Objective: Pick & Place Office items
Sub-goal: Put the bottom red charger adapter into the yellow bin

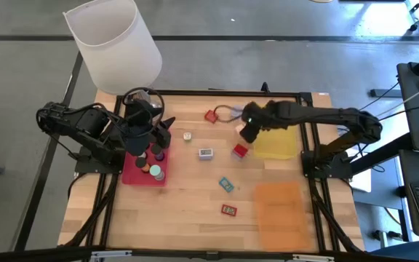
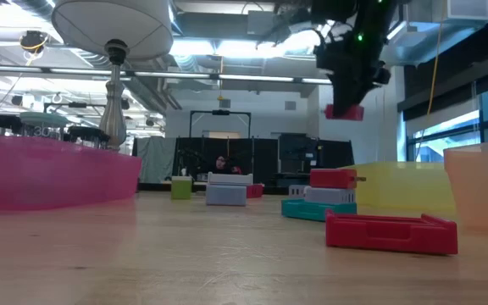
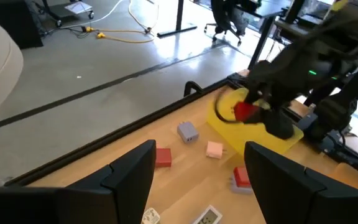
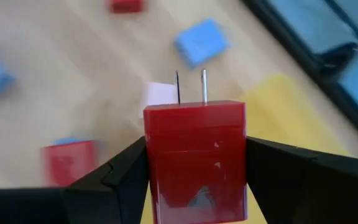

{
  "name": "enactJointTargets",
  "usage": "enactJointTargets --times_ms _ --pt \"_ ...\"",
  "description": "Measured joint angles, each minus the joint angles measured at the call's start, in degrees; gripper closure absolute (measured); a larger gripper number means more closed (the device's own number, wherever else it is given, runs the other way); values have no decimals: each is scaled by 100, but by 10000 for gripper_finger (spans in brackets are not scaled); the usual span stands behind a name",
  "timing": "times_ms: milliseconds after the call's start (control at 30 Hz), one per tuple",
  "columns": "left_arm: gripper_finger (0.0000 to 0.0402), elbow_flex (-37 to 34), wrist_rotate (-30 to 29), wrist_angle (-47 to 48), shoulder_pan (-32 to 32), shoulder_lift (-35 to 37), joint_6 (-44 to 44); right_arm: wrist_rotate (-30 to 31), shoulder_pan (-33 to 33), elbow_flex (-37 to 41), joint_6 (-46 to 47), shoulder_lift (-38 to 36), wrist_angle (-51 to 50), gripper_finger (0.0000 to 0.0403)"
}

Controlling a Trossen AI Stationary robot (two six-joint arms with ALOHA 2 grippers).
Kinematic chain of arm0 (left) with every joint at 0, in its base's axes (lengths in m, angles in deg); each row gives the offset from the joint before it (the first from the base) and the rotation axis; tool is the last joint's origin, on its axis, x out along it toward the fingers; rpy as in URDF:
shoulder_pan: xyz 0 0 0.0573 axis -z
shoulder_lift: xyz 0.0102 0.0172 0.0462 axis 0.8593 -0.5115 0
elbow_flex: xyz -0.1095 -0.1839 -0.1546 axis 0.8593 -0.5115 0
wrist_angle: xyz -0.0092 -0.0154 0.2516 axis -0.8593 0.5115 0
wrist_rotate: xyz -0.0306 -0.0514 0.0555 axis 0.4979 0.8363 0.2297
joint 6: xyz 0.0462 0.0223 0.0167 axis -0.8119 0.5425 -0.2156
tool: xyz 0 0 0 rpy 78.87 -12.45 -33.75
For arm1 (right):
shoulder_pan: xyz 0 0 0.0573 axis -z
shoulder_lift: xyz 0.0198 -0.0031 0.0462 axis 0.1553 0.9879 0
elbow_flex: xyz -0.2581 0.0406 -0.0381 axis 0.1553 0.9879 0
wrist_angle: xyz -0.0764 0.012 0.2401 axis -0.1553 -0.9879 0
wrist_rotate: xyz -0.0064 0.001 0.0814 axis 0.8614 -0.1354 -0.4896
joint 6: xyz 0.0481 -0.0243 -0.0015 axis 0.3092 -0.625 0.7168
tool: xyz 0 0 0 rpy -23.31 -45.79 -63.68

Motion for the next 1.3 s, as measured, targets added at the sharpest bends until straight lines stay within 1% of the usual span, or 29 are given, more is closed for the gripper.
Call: enactJointTargets --times_ms 133,233,333,467,567,667,833,1033,1300 --pt "160 0 0 0 1 0 156 -30 562 149 -375 -9 -90 182" --pt "160 0 2 1 1 -26 264 -50 900 553 -586 -7 -70 183" --pt "160 0 1 0 1 -28 299 -155 1225 1054 -607 -7 102 183" --pt "160 -2 -43 0 1 -67 294 -406 1614 1618 -604 -7 653 183" --pt "160 0 -234 0 -9 -101 291 -540 1813 1985 -604 -5 1256 183" --pt "160 -2 -379 0 -12 -144 286 -563 1990 2259 -581 -5 1804 180" --pt "160 -2 -461 0 -12 -171 283 -560 2253 2501 -577 -5 2318 175" --pt "160 -2 -459 0 -12 -177 283 -559 2419 2657 -501 -5 2617 174" --pt "160 -2 -457 0 -12 -177 281 -546 2456 2697 -398 -3 2870 173"
